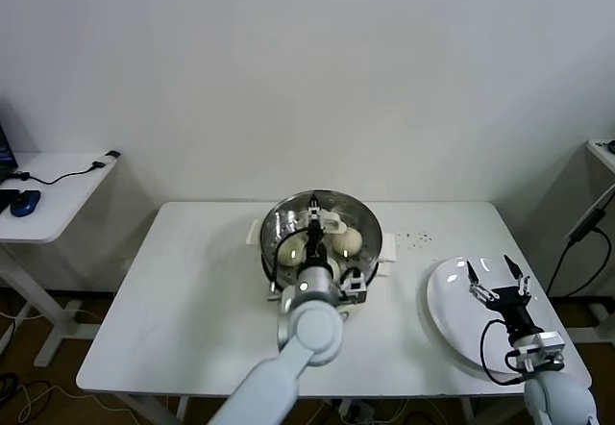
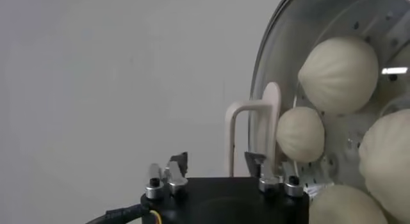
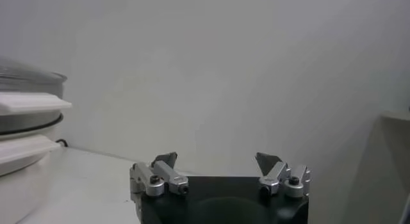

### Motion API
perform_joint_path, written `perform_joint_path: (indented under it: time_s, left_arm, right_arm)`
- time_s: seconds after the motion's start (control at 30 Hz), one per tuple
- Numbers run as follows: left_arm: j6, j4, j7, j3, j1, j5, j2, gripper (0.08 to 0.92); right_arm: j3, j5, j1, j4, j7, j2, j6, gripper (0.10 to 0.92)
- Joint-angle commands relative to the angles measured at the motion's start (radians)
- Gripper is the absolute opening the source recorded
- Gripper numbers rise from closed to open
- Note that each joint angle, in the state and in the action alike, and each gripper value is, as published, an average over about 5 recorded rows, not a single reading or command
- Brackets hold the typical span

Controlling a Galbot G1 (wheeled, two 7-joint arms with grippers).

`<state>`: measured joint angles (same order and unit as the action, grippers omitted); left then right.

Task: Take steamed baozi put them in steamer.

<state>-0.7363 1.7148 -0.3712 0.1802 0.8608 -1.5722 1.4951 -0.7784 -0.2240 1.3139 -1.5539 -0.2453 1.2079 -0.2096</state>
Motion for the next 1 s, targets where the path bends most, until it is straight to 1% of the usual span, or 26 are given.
perform_joint_path:
  time_s: [0.03, 0.1, 0.23, 0.3, 0.43, 0.53, 0.63, 0.77, 0.9, 1.0]
  left_arm:
    - [-0.021, 0.208, -0.008, 0.004, 0.072, 0.066, -0.110, 0.660]
    - [-0.017, 0.256, 0.002, -0.004, 0.104, 0.105, -0.140, 0.720]
    - [0.007, 0.354, 0.066, -0.031, 0.180, 0.219, -0.216, 0.805]
    - [0.032, 0.399, 0.114, -0.064, 0.224, 0.265, -0.250, 0.818]
    - [0.107, 0.479, 0.230, -0.175, 0.319, 0.410, -0.312, 0.822]
    - [0.171, 0.507, 0.329, -0.294, 0.399, 0.557, -0.331, 0.823]
    - [0.262, 0.510, 0.405, -0.445, 0.482, 0.763, -0.327, 0.823]
    - [0.417, 0.499, 0.446, -0.621, 0.563, 1.058, -0.286, 0.823]
    - [0.622, 0.464, 0.426, -0.757, 0.634, 1.261, -0.223, 0.823]
    - [0.713, 0.438, 0.388, -0.836, 0.683, 1.430, -0.178, 0.823]
  right_arm:
    - [-0.004, 0.011, -0.006, -0.005, 0.007, 0.003, 0.019, 0.823]
    - [-0.006, 0.011, -0.009, -0.009, 0.016, 0.002, 0.039, 0.823]
    - [-0.013, 0.013, -0.006, -0.029, 0.026, -0.004, 0.090, 0.823]
    - [-0.016, 0.018, -0.003, -0.039, 0.022, -0.007, 0.105, 0.823]
    - [-0.023, 0.018, 0.004, -0.063, 0.015, -0.005, 0.138, 0.823]
    - [-0.025, -0.006, 0.008, -0.078, 0.011, 0.004, 0.142, 0.823]
    - [-0.022, -0.011, 0.011, -0.088, 0.013, 0.013, 0.136, 0.823]
    - [-0.018, 0.005, 0.014, -0.093, 0.020, 0.021, 0.129, 0.823]
    - [-0.017, 0.011, 0.022, -0.100, 0.020, 0.028, 0.128, 0.823]
    - [-0.019, 0.018, 0.030, -0.104, 0.020, 0.032, 0.126, 0.823]
